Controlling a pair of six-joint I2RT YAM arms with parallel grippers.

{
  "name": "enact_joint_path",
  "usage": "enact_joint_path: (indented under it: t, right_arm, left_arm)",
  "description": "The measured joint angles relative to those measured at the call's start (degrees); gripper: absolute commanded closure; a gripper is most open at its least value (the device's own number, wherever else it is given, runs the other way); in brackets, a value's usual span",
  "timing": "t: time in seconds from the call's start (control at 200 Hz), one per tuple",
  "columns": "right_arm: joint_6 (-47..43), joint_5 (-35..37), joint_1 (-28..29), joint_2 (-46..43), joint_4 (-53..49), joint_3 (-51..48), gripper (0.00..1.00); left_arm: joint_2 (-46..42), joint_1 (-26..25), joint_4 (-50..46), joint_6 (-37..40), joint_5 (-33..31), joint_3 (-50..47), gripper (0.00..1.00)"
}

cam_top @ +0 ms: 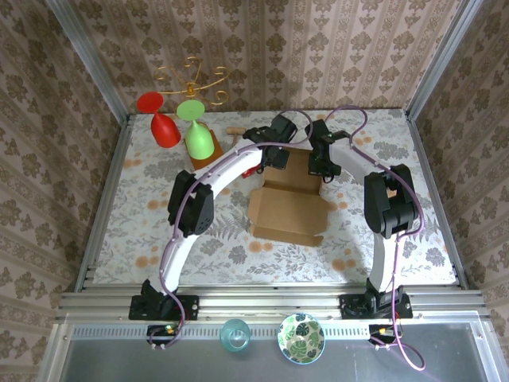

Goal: Fold the paper box

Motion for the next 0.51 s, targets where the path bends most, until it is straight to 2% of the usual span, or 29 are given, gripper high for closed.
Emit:
enact_joint_path:
  t: [0.18, 0.36, 0.505]
  right_arm:
    - [1.9, -2.7, -2.0, 0.2, -1.4, 0.5, 1.0]
    - [4.1, -8.2, -6.4, 1.3, -4.1, 1.7, 1.0]
    - [5.8, -12.1, -9.6, 1.8, -6.2, 1.9, 1.0]
  left_arm:
    - [-9.1, 0.0, -0.9, -8.9, 2.0, -5.0, 0.5]
    - [-20.3, 0.3, -5.5, -21.4, 4.6, -9.8, 0.5]
    - [-28.8, 0.0, -5.3, -31.8, 8.8, -23.2, 0.42]
